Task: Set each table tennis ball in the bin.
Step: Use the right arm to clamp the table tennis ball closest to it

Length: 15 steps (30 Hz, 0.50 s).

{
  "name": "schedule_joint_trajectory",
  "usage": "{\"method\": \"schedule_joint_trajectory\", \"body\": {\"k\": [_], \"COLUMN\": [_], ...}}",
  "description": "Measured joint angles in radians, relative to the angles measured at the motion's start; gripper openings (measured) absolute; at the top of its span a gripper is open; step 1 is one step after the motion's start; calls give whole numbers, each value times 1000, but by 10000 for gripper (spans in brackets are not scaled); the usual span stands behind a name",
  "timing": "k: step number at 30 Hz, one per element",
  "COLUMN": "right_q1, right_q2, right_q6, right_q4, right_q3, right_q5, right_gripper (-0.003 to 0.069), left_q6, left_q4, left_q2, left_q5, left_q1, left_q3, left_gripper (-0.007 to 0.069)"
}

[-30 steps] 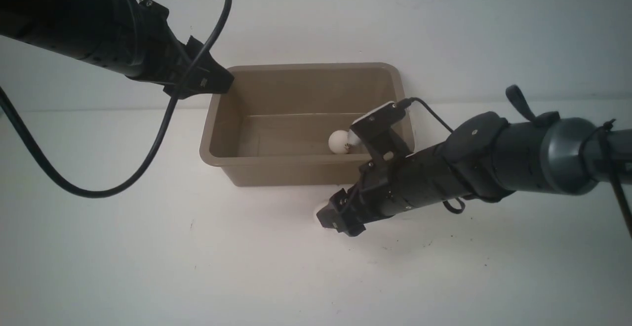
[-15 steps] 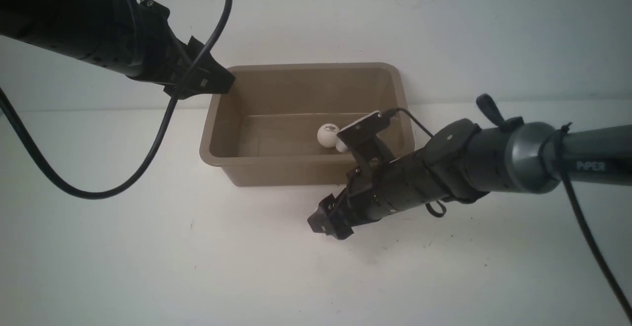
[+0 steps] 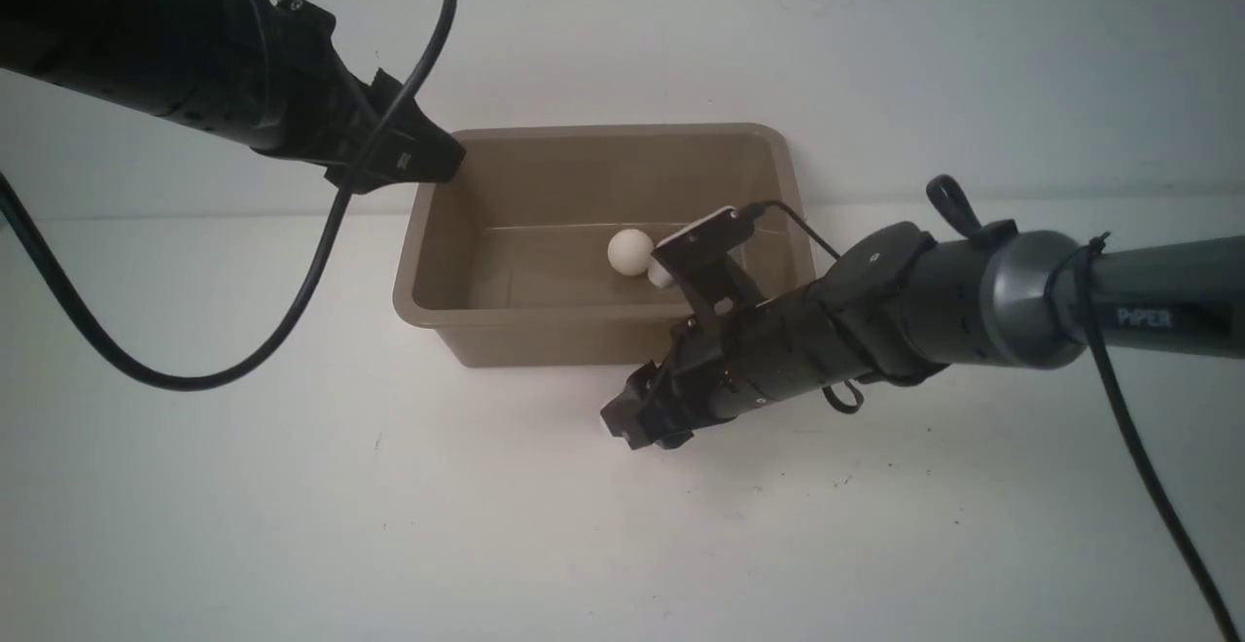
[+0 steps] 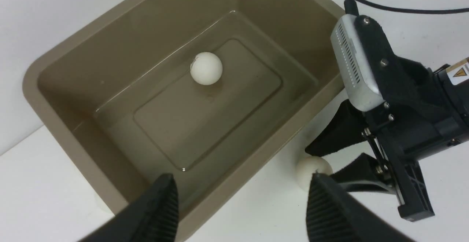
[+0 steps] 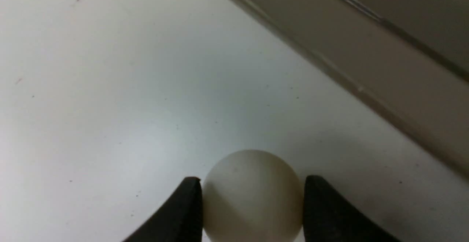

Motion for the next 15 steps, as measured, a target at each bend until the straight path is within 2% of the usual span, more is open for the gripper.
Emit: {"method": "schedule_joint_trajectory", "body": {"k": [9,15], "right_q1": [0,5], "right_q2": [-6,-91], "right_q6": [-29,-68], "right_q4": [-2,-4], "right_q3": [0,0], "right_q5": [93,223], "right_gripper": [321,321], "left_q6": [1,1], "left_q4": [-1,-3], "left_q2": [-1,-1], "left_q5": [-8,-32], "left_q1": [0,0], "left_q3": [0,0], "left_gripper": [426,426]}}
